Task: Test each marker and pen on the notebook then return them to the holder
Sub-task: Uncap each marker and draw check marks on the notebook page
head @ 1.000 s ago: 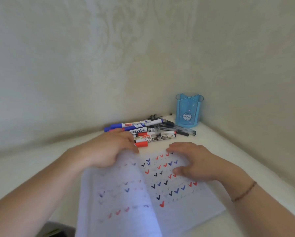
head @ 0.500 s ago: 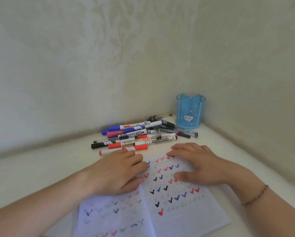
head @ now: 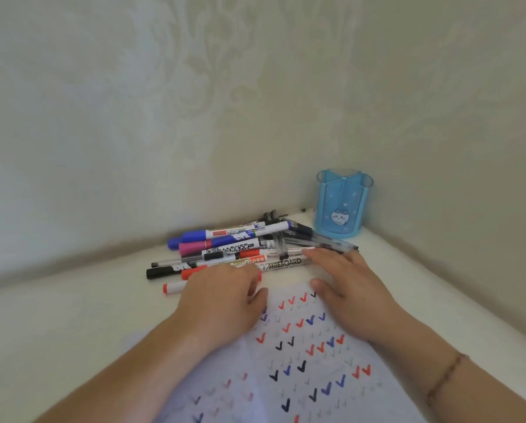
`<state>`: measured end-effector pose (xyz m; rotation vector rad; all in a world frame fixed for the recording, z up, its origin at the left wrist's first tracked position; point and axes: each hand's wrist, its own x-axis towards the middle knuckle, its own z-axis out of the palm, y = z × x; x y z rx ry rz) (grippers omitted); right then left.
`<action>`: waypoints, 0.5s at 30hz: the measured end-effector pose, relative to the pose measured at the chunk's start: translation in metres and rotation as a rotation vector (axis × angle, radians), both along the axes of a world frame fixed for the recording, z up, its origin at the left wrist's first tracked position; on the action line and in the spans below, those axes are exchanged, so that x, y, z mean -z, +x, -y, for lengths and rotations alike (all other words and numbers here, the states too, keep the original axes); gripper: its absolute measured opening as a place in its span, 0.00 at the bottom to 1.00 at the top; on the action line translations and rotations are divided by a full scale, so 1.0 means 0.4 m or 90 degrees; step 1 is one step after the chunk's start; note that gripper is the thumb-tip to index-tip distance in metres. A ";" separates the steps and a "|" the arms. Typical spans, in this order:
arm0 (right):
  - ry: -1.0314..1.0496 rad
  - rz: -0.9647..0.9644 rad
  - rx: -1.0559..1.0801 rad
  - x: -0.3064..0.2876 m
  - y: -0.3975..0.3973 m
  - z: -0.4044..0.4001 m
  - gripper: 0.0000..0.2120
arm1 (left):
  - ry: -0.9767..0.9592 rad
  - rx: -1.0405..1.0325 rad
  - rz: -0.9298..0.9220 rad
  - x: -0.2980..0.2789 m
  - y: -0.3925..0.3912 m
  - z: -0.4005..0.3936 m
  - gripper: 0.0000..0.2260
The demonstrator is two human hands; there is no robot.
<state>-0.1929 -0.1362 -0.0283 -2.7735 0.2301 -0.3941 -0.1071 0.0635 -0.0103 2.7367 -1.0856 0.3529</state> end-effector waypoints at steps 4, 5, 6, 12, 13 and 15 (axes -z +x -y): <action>0.007 0.007 0.030 0.003 -0.001 -0.002 0.24 | -0.137 -0.043 -0.018 0.006 0.044 0.003 0.09; 0.006 0.010 0.046 0.004 0.000 0.000 0.23 | -0.141 -0.041 -0.024 0.012 0.050 0.004 0.11; 0.005 0.012 0.065 0.004 0.000 0.001 0.22 | -0.138 -0.036 -0.024 0.018 0.053 0.003 0.14; 0.046 0.030 0.129 -0.007 -0.004 0.005 0.04 | -0.114 -0.016 0.015 0.029 0.052 0.007 0.18; 0.078 0.037 0.138 -0.010 -0.005 0.009 0.05 | -0.118 -0.010 0.014 0.029 0.052 0.008 0.18; 0.148 0.113 0.129 -0.019 -0.010 0.021 0.09 | -0.144 0.006 0.009 0.032 0.054 0.007 0.18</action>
